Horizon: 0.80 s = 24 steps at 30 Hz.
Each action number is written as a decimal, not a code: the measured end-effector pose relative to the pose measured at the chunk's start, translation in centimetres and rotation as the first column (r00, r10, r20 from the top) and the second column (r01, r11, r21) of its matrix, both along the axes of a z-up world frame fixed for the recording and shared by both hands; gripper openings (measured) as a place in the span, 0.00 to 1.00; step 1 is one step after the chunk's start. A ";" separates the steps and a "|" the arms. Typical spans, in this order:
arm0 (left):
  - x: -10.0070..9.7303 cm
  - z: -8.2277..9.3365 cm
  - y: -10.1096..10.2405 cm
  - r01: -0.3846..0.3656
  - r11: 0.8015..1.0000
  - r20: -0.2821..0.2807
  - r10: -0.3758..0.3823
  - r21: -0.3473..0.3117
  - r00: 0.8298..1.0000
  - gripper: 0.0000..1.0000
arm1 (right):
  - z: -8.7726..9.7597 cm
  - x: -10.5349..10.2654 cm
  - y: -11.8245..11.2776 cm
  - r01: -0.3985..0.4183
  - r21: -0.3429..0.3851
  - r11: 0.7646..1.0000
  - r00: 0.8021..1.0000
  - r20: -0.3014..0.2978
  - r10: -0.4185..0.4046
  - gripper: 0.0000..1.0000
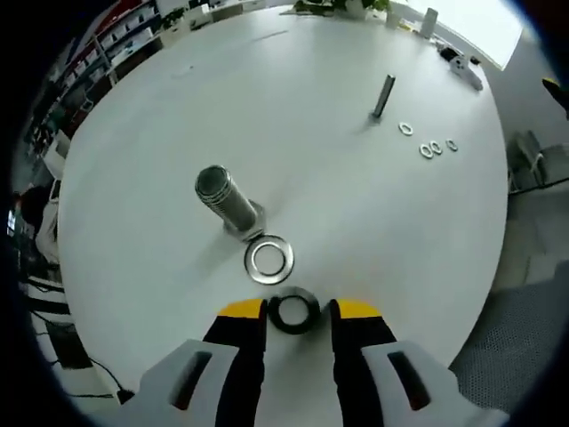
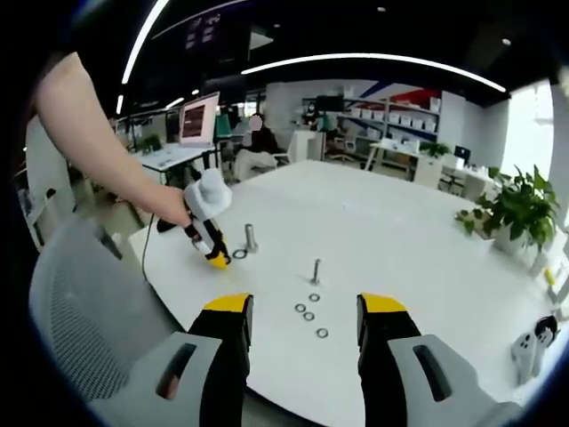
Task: Place the washer onto the threaded stud by aligning its center hole with the stud, sliding it down to the base, and recovering from edge contact or off-axis alignment until the washer reaches the visible bottom stop.
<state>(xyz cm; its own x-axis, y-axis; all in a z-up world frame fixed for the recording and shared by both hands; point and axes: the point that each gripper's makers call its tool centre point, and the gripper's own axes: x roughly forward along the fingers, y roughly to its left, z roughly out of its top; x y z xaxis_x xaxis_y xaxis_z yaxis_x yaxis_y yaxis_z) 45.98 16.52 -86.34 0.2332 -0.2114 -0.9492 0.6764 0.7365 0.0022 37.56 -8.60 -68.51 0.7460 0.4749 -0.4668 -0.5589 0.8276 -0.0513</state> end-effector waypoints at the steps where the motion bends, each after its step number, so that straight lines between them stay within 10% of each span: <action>1: 0.0 0.0 0.0 0.005 1.000 -0.005 -0.005 0.005 1.000 0.27 | 0.0 0.0 0.0 0.000 0.000 1.000 1.000 -0.001 0.000 0.49; 19: -0.3 0.0 -0.5 0.059 0.997 -0.053 -0.057 0.041 0.997 0.20 | 0.0 0.0 0.0 -0.001 0.001 1.000 1.000 -0.002 0.001 0.49; 22: -0.9 -0.2 -0.7 0.088 0.996 -0.096 -0.086 0.015 0.992 0.00 | 0.0 0.0 0.0 0.002 0.002 1.000 1.000 -0.002 -0.002 0.49; 24: -1.0 -0.5 -1.4 -0.051 0.996 -0.147 0.040 -0.077 0.988 0.00 | -0.1 0.0 -0.1 0.005 0.002 1.000 1.000 -0.004 -0.005 0.50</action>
